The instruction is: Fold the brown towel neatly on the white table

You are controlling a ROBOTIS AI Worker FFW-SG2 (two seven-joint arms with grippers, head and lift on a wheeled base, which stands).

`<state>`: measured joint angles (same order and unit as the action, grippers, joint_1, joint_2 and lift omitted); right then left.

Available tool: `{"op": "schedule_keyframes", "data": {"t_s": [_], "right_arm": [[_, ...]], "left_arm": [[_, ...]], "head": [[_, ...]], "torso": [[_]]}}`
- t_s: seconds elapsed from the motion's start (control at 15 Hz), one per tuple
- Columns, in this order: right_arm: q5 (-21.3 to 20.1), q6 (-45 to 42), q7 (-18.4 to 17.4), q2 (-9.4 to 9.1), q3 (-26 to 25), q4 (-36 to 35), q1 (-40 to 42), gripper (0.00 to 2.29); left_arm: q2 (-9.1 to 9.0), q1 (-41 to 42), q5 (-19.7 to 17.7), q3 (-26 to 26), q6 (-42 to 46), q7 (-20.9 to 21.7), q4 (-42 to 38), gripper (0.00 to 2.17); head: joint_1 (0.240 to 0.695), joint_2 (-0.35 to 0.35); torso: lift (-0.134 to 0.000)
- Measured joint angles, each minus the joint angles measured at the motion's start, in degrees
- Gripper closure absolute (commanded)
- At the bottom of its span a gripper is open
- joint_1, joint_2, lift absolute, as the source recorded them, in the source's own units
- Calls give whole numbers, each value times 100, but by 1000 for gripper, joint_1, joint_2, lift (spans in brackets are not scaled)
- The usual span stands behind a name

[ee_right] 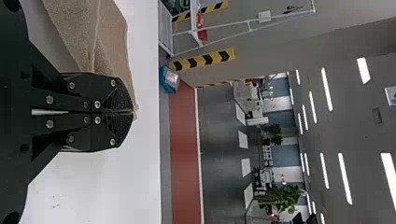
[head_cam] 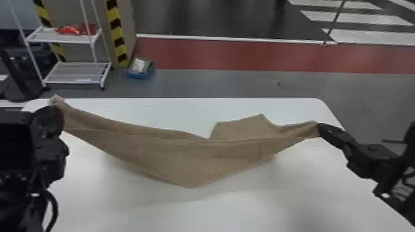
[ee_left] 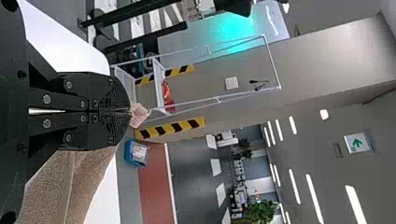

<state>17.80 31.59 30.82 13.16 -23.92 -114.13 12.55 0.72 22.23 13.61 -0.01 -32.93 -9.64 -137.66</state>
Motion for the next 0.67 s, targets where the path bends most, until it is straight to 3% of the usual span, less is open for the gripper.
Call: {"op": "schedule_keyframes", "data": {"t_s": [0.27,0.67], "right_arm": [[-94,901,-41,-127,-95,-344,-439,1301],[-1015,1075,-117,-96,214,720,-2049,1301]], "left_arm": [[3,-163,-80,94,-502,-69,-348,1160],[25,-2101,-415,354,-727,-81,1013,1160]], "head": [[695,-50],[566,-45]], "torso": [[-119],[-119]]}}
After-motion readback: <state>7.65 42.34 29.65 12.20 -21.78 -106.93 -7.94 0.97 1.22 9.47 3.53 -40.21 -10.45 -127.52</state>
